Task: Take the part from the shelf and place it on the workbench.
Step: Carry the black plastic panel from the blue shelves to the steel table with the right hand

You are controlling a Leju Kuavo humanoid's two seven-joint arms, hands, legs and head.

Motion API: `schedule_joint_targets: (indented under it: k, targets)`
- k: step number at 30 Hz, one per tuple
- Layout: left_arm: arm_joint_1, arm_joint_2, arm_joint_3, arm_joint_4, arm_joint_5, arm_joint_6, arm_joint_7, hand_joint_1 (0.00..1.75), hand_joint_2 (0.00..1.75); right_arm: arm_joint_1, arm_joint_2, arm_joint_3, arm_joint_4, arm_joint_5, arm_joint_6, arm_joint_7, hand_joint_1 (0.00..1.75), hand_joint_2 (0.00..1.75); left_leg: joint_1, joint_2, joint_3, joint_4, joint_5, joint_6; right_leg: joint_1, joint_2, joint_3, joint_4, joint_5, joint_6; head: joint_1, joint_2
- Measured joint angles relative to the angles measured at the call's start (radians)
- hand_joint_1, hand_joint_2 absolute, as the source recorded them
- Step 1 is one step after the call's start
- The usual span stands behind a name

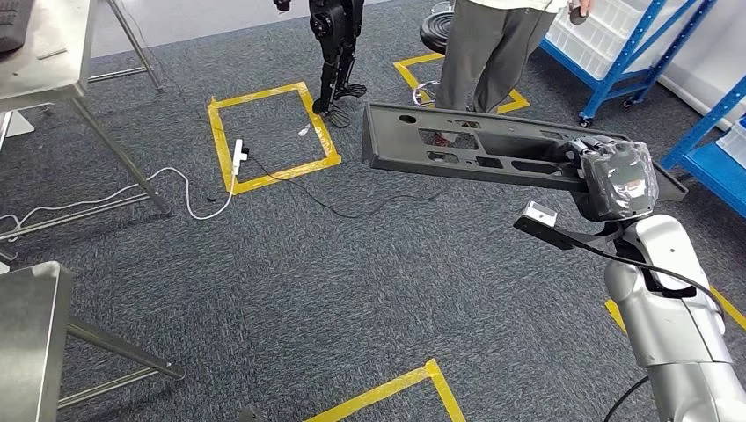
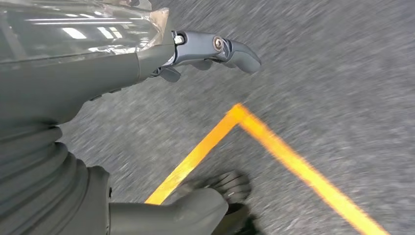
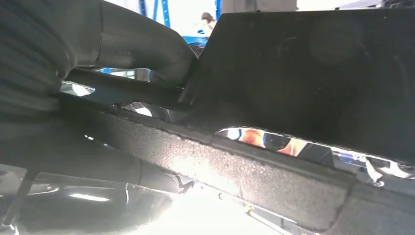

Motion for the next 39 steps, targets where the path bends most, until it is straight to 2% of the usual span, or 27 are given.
schedule_joint_targets:
  k: [1, 2, 3, 6, 8, 10, 12, 13, 14, 15, 17, 19, 20, 21, 23, 25, 27, 28, 29, 30, 32, 33, 34, 35, 37, 39]
  targets:
    - [0.0, 0.0, 0.0, 0.0, -0.004, -0.009, 0.037, 0.0, 1.75, 0.0, 0.0, -0.001, -0.001, 0.001, 0.001, 0.0, 1.69, 1.75, -0.001, -0.009, -0.001, 0.005, -0.003, -0.004, -0.002, 0.007, 0.034, -0.07, 0.029, 0.004, 0.0, 0.0]
    - [0.002, 0.001, 0.0, 0.0, -0.008, -0.014, 0.073, 0.0, 1.75, 0.0, 0.0, -0.002, -0.003, 0.002, 0.004, 0.0, 1.69, 1.75, -0.003, -0.015, -0.003, 0.009, -0.006, -0.009, -0.003, 0.012, 0.059, -0.122, 0.049, 0.003, 0.0, 0.0]
    - [0.004, 0.002, 0.0, 0.0, -0.012, -0.016, 0.104, 0.0, 1.75, -0.001, 0.001, -0.002, -0.003, 0.004, 0.007, 0.0, 1.69, 1.75, -0.005, -0.02, -0.005, 0.012, -0.008, -0.013, -0.002, 0.015, 0.073, -0.15, 0.059, -0.002, 0.0, 0.0]
    - [0.014, 0.007, 0.001, 0.001, -0.008, -0.014, 0.162, 0.0, 1.75, 0.001, 0.004, -0.001, -0.005, 0.01, 0.013, -0.001, 1.69, 1.75, -0.004, -0.029, -0.008, 0.011, -0.008, -0.021, 0.002, 0.007, 0.077, -0.155, 0.063, -0.02, -0.002, 0.0]
    - [0.02, 0.012, 0.003, 0.003, -0.001, -0.013, 0.19, 0.0, 1.75, 0.0, 0.008, 0.0, -0.008, 0.013, 0.013, 0.0, 1.69, 1.75, -0.002, -0.011, -0.015, 0.028, -0.02, -0.029, -0.001, 0.001, 0.081, -0.157, 0.065, -0.031, -0.003, 0.0]
    - [0.022, 0.017, 0.006, 0.004, 0.003, -0.011, 0.207, 0.0, 1.75, -0.002, 0.01, 0.0, -0.012, 0.015, 0.014, 0.0, 1.69, 1.75, 0.0, 0.026, -0.054, 0.114, -0.069, -0.04, -0.002, -0.008, 0.085, -0.159, 0.064, -0.045, -0.005, 0.0]
    - [0.022, 0.021, 0.01, 0.006, 0.004, -0.002, 0.24, 0.0, 1.75, -0.002, 0.012, 0.001, -0.013, 0.016, 0.018, 0.0, 1.69, 1.75, 0.003, 0.048, -0.124, 0.251, -0.128, -0.047, 0.003, -0.02, 0.088, -0.159, 0.06, -0.053, -0.007, 0.0]
    - [0.023, 0.024, 0.013, 0.006, 0.007, 0.004, 0.266, 0.0, 1.75, -0.001, 0.014, 0.002, -0.013, 0.017, 0.019, 0.0, 1.69, 1.75, 0.003, 0.05, -0.149, 0.297, -0.139, -0.048, 0.005, -0.026, 0.089, -0.159, 0.059, -0.055, -0.007, 0.0]
    - [0.025, 0.026, 0.017, 0.007, 0.01, 0.01, 0.29, 0.0, 1.75, -0.002, 0.017, 0.003, -0.013, 0.018, 0.021, 0.0, 1.69, 1.75, 0.003, 0.051, -0.157, 0.306, -0.133, -0.047, 0.007, -0.032, 0.09, -0.159, 0.058, -0.056, -0.007, 0.0]
    - [0.028, 0.029, 0.022, 0.008, 0.014, 0.013, 0.309, 0.0, 1.75, -0.002, 0.019, 0.004, -0.013, 0.019, 0.021, 0.0, 1.69, 1.75, 0.002, 0.053, -0.143, 0.274, -0.109, -0.043, 0.009, -0.036, 0.091, -0.159, 0.057, -0.057, -0.007, 0.0]
    - [0.034, 0.037, 0.03, 0.008, 0.019, 0.017, 0.326, 0.0, 1.75, -0.005, 0.024, 0.005, -0.013, 0.02, 0.021, 0.002, 1.69, 1.75, -0.003, 0.071, -0.071, 0.133, -0.046, -0.029, 0.012, -0.046, 0.096, -0.159, 0.055, -0.059, -0.007, 0.0]
    - [0.035, 0.046, 0.036, 0.009, 0.021, 0.019, 0.33, 0.0, 1.75, -0.01, 0.026, 0.005, -0.014, 0.021, 0.021, 0.003, 1.69, 1.75, -0.013, 0.09, -0.017, 0.032, -0.015, -0.014, 0.018, -0.055, 0.098, -0.16, 0.051, -0.057, -0.007, 0.0]
    - [0.035, 0.049, 0.038, 0.009, 0.022, 0.02, 0.331, 0.0, 1.75, -0.011, 0.028, 0.005, -0.014, 0.021, 0.021, 0.004, 1.69, 1.75, -0.018, 0.093, -0.01, 0.017, -0.015, -0.009, 0.019, -0.06, 0.099, -0.161, 0.05, -0.054, -0.006, 0.0]
    - [0.035, 0.051, 0.04, 0.009, 0.022, 0.021, 0.332, 0.0, 1.75, -0.013, 0.029, 0.005, -0.014, 0.022, 0.021, 0.004, 1.69, 1.75, -0.02, 0.086, -0.01, 0.015, -0.014, -0.006, 0.02, -0.066, 0.101, -0.164, 0.049, -0.051, -0.007, 0.0]
    - [0.037, 0.054, 0.042, 0.009, 0.022, 0.023, 0.335, 0.0, 1.75, -0.013, 0.032, 0.005, -0.015, 0.022, 0.021, 0.004, 1.69, 1.75, -0.015, 0.073, 0.001, -0.004, -0.004, 0.003, 0.021, -0.067, 0.099, -0.16, 0.042, -0.044, -0.006, 0.0]
    - [0.038, 0.055, 0.042, 0.009, 0.022, 0.025, 0.344, 0.0, 1.75, -0.014, 0.032, 0.004, -0.016, 0.022, 0.021, 0.004, 1.69, 1.75, -0.008, 0.061, 0.017, -0.025, 0.008, 0.011, 0.02, -0.042, 0.072, -0.097, 0.009, -0.044, -0.004, 0.0]
    - [0.038, 0.055, 0.044, 0.01, 0.021, 0.026, 0.365, 0.0, 1.75, -0.015, 0.032, 0.005, -0.015, 0.023, 0.022, 0.007, 1.69, 1.75, -0.007, 0.047, 0.02, -0.029, 0.01, 0.014, 0.014, -0.016, 0.008, 0.036, -0.044, -0.048, -0.002, 0.0]
    - [0.038, 0.055, 0.046, 0.011, 0.021, 0.025, 0.378, 0.0, 1.75, -0.014, 0.033, 0.005, -0.013, 0.024, 0.022, 0.008, 1.69, 1.75, -0.007, 0.038, 0.02, -0.028, 0.01, 0.013, 0.013, -0.012, -0.022, 0.092, -0.061, -0.046, 0.0, 0.0]
    - [0.039, 0.055, 0.048, 0.012, 0.021, 0.024, 0.392, 0.0, 1.75, -0.012, 0.035, 0.006, -0.012, 0.027, 0.022, 0.009, 1.69, 1.75, -0.007, 0.029, 0.02, -0.028, 0.01, 0.013, 0.01, -0.011, -0.037, 0.116, -0.064, -0.04, -0.001, 0.0]
    - [0.041, 0.055, 0.05, 0.013, 0.021, 0.022, 0.404, 0.0, 1.75, -0.012, 0.036, 0.007, -0.011, 0.029, 0.023, 0.01, 1.69, 1.75, -0.006, 0.02, 0.019, -0.026, 0.009, 0.012, 0.007, -0.01, -0.033, 0.101, -0.05, -0.031, -0.001, 0.0]
    - [0.044, 0.056, 0.052, 0.014, 0.02, 0.022, 0.425, 0.0, 1.75, -0.016, 0.039, 0.01, -0.01, 0.033, 0.023, 0.011, 1.69, 1.75, -0.003, 0.004, 0.018, -0.018, 0.005, 0.004, -0.003, 0.0, 0.029, -0.033, 0.009, -0.011, -0.001, 0.0]
    - [0.045, 0.058, 0.054, 0.014, 0.019, 0.024, 0.431, 0.0, 1.75, -0.02, 0.041, 0.012, -0.009, 0.034, 0.024, 0.012, 1.69, 1.75, -0.003, -0.004, 0.015, -0.01, 0.0, -0.002, -0.005, 0.007, 0.062, -0.097, 0.032, -0.006, 0.0, 0.0]
    - [0.046, 0.06, 0.056, 0.014, 0.017, 0.027, 0.436, 0.0, 1.75, -0.024, 0.042, 0.014, -0.009, 0.035, 0.026, 0.012, 1.69, 1.75, -0.004, -0.01, 0.011, -0.003, -0.003, -0.009, -0.006, 0.012, 0.084, -0.141, 0.048, -0.007, 0.0, 0.0]
    - [0.048, 0.063, 0.058, 0.014, 0.016, 0.031, 0.439, 0.0, 1.75, -0.026, 0.044, 0.015, -0.008, 0.035, 0.028, 0.012, 1.69, 1.75, -0.005, -0.015, 0.006, 0.002, -0.005, -0.014, -0.005, 0.015, 0.094, -0.158, 0.053, -0.012, 0.0, 0.0]
    - [0.053, 0.067, 0.061, 0.015, 0.016, 0.036, 0.447, 0.0, 1.75, -0.028, 0.05, 0.019, -0.006, 0.037, 0.031, 0.013, 1.69, 1.75, -0.002, -0.021, 0.001, 0.006, -0.006, -0.02, -0.002, 0.007, 0.093, -0.156, 0.055, -0.026, -0.002, 0.0]
    - [0.058, 0.071, 0.067, 0.015, 0.02, 0.04, 0.458, 0.0, 1.75, -0.03, 0.057, 0.022, -0.005, 0.038, 0.033, 0.014, 1.69, 1.75, 0.001, 0.0, -0.012, 0.034, -0.025, -0.027, -0.002, 0.0, 0.094, -0.156, 0.057, -0.035, -0.003, 0.0]
